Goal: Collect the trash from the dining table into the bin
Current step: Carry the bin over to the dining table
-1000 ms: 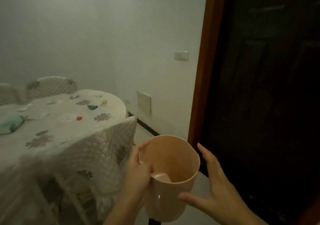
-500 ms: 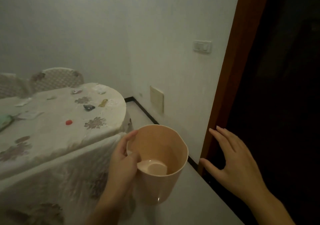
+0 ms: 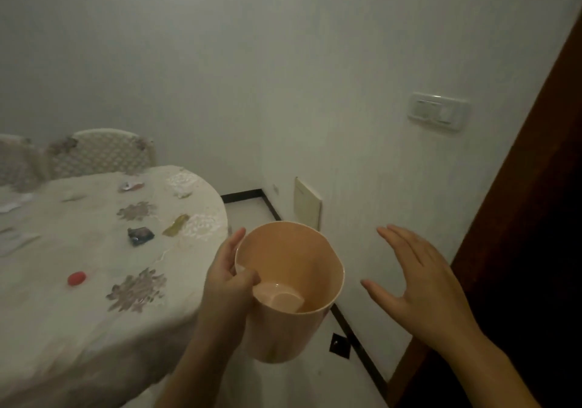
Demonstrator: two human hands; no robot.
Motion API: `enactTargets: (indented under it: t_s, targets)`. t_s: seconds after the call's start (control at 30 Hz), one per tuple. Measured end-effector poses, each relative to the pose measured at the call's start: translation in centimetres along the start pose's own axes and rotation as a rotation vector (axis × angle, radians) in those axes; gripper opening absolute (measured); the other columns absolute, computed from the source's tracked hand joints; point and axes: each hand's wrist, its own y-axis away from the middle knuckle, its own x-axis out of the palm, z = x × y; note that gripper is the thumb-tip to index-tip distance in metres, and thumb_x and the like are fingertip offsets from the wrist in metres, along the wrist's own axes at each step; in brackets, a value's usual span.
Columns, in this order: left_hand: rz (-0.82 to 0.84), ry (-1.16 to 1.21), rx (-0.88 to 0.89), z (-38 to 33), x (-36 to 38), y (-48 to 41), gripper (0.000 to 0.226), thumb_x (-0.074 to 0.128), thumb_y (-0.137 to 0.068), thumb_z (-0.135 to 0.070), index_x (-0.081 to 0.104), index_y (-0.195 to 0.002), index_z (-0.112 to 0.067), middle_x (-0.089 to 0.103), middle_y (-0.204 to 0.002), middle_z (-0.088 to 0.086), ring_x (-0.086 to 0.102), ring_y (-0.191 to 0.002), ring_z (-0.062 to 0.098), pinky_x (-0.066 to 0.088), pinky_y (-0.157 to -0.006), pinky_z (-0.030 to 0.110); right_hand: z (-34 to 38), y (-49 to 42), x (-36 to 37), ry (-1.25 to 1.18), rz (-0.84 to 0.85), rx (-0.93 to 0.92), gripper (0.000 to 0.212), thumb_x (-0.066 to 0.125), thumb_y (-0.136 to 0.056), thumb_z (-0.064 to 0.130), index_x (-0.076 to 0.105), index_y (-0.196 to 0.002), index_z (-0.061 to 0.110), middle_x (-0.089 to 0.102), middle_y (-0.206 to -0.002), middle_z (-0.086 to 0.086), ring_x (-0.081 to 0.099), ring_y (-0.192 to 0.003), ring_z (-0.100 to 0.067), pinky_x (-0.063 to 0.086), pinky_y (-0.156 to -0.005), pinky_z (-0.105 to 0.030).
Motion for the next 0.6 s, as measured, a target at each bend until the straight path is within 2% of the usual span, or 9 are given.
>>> enactTargets:
  t_s: [0.07, 0.17, 0.27, 0.37, 0.5, 0.6]
  targets:
    - [-0.061, -0.027, -0.001, 0.5, -0.1, -3.2, 0.062, 0.049, -0.080, 0.005, 0.040, -0.123, -0.038, 0.046, -0.119, -0.006, 0.050, -0.109, 0.024, 0.049, -0.089, 0.049, -0.7, -3.6, 2.4, -0.038, 0.025, -0.035, 0.077, 0.055, -0.071, 0.055, 0.027, -0.136, 0.027, 0.038, -0.143, -0.001, 0.033, -0.131, -0.019, 0.021, -0.107, -0.037]
    - [-0.184, -0.034, -0.035, 1.5, -0.7, -8.0, 0.062, 0.049, -0.081, 0.004, 0.041, -0.128, -0.036, 0.045, -0.119, -0.005, 0.049, -0.113, 0.028, 0.048, -0.093, 0.055, -1.0, -9.3, 6.6, -0.101, 0.067, -0.111, 0.077, 0.054, -0.070, 0.054, 0.029, -0.136, 0.025, 0.041, -0.141, -0.004, 0.036, -0.129, -0.023, 0.026, -0.106, -0.040]
    - [-0.320, -0.034, -0.062, 2.4, -1.0, -12.4, 0.064, 0.045, -0.081, 0.007, 0.042, -0.129, -0.035, 0.045, -0.119, -0.005, 0.049, -0.111, 0.029, 0.050, -0.088, 0.054, -1.0, -15.1, 11.0, -0.170, 0.108, -0.188, 0.076, 0.063, -0.072, 0.050, 0.031, -0.135, 0.023, 0.044, -0.138, -0.005, 0.039, -0.128, -0.025, 0.029, -0.106, -0.042]
    - [-0.456, -0.035, -0.066, 3.0, -1.1, -16.8, 0.064, 0.043, -0.080, 0.010, 0.043, -0.125, -0.036, 0.046, -0.114, -0.007, 0.049, -0.108, 0.028, 0.052, -0.082, 0.048, -0.6, -21.3, 15.2, -0.212, 0.129, -0.319, 0.074, 0.060, -0.069, 0.050, 0.036, -0.132, 0.020, 0.050, -0.133, -0.009, 0.045, -0.123, -0.029, 0.036, -0.101, -0.047]
    - [-0.708, -0.031, -0.092, 3.5, -1.5, -21.9, 0.066, 0.043, -0.080, 0.009, 0.046, -0.130, -0.033, 0.047, -0.133, 0.000, 0.048, -0.113, 0.030, 0.049, -0.089, 0.056, 0.6, -30.1, 20.2, -0.273, 0.202, -0.513, 0.073, 0.056, -0.068, 0.051, 0.036, -0.130, 0.019, 0.051, -0.132, -0.010, 0.046, -0.122, -0.029, 0.033, -0.099, -0.042]
    - [-0.881, -0.023, -0.096, 3.3, -2.0, -24.7, 0.064, 0.041, -0.081, 0.010, 0.048, -0.128, -0.033, 0.047, -0.135, 0.000, 0.048, -0.115, 0.029, 0.050, -0.088, 0.054, 2.5, -35.7, 23.5, -0.329, 0.266, -0.640, 0.074, 0.052, -0.070, 0.055, 0.033, -0.133, 0.021, 0.047, -0.136, -0.008, 0.042, -0.126, -0.026, 0.032, -0.103, -0.042]
